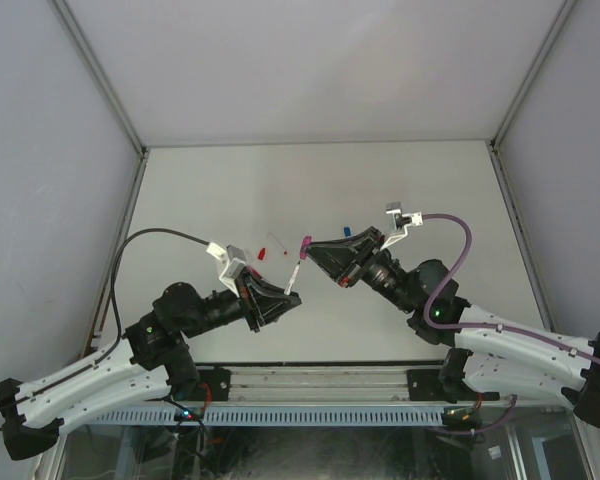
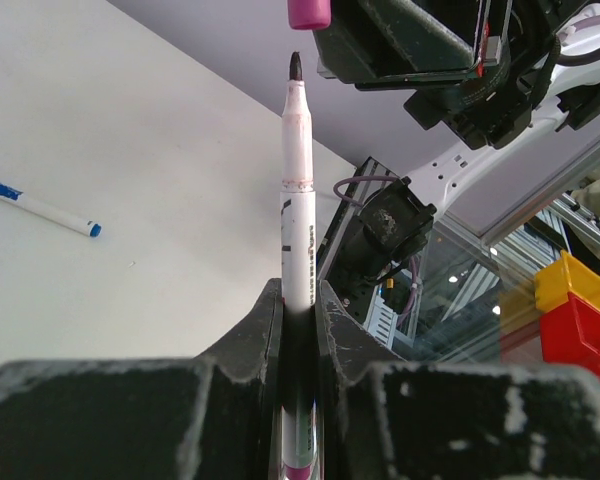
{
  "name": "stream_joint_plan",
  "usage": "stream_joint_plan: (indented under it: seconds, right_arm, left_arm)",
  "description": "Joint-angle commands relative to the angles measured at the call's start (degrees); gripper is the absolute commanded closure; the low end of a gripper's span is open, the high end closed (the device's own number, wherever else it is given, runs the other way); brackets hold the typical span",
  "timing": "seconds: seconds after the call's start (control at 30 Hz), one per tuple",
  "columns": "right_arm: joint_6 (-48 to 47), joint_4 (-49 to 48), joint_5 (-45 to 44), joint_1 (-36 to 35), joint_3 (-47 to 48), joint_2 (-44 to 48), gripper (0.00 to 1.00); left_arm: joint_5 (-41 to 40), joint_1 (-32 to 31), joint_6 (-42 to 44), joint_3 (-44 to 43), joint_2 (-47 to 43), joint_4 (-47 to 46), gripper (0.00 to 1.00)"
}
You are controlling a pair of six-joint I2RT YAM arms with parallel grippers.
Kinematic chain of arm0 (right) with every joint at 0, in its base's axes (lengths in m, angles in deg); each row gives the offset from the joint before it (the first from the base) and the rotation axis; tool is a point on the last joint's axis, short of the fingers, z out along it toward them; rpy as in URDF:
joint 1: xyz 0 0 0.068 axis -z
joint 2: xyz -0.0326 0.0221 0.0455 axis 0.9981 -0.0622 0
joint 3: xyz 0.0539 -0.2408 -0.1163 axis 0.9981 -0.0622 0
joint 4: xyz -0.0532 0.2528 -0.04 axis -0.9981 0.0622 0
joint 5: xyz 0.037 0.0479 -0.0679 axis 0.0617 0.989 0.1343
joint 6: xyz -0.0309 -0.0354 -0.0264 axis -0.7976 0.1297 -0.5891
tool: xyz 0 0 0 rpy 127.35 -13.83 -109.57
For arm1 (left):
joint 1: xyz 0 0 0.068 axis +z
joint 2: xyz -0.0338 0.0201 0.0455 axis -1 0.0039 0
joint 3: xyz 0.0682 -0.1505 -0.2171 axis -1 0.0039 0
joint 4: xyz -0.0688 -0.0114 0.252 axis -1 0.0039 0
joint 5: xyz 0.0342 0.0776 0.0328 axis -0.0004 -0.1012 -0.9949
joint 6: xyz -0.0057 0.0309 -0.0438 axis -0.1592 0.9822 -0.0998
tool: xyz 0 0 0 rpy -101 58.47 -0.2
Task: Insert the pens into the pen caps
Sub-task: Insert the pen cap onto the pen.
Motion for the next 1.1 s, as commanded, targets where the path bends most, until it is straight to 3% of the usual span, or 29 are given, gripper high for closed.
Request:
stream_joint_plan:
  seconds: [0.0, 1.07]
  right_arm:
    - [1.18, -2.99, 1.25, 0.25, 0.52, -0.07, 1.0]
    - [2.98, -1.4, 4.03, -0.79, 0.45, -2.53, 1.0]
  left_arm:
    - [0.65, -0.28, 0.01, -2.06, -0.55, -2.66, 1.0]
    - [-0.55, -0.25, 0.45, -1.92, -1.47, -1.81, 1.0]
